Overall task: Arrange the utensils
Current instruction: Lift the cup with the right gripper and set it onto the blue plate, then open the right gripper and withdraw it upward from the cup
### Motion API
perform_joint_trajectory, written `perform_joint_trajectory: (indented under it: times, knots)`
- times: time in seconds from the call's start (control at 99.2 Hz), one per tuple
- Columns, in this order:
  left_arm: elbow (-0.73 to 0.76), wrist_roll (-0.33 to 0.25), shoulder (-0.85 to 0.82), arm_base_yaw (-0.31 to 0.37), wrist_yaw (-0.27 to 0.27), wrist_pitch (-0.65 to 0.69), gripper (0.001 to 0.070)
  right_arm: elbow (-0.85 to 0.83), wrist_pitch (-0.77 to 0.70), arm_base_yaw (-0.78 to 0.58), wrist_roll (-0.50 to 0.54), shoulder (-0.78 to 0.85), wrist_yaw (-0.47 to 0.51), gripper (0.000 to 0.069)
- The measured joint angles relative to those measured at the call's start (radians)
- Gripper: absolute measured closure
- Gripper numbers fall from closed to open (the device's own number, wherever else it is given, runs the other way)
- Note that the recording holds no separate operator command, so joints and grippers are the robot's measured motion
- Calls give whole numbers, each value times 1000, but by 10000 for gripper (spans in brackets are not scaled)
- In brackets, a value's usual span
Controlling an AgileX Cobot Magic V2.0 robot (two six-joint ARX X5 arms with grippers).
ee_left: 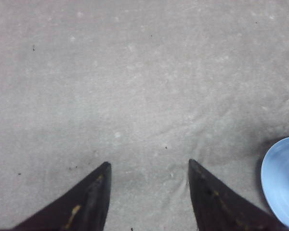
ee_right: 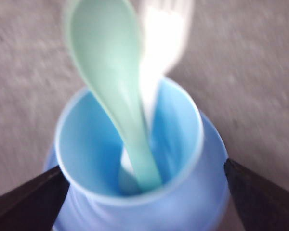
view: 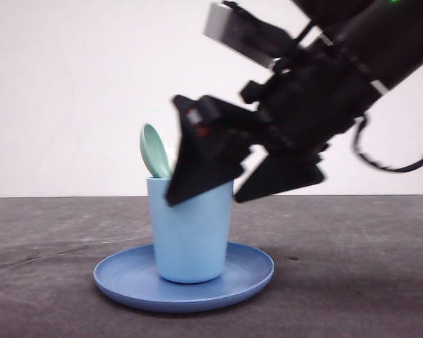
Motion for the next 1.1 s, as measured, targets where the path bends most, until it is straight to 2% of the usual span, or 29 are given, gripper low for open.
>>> perform_joint_trajectory:
  times: [0.282,0.434,0.595,0.827,1.099]
  knots:
    - [0,0,0,0,0,0,405,0,-403,-99,-5,-249,13,55]
    - [0,0,0,0,0,0,405,20,-545,-195,5,-388,83,55]
    - [0,0,0,0,0,0,405,116,-651,-336,8,-485,94,55]
    - [0,0,0,0,0,0,405,277,-832,-557,1,-502,94,55]
    - [0,0,0,0,0,-4,405,287,-948,-732,-14,-499,46,55]
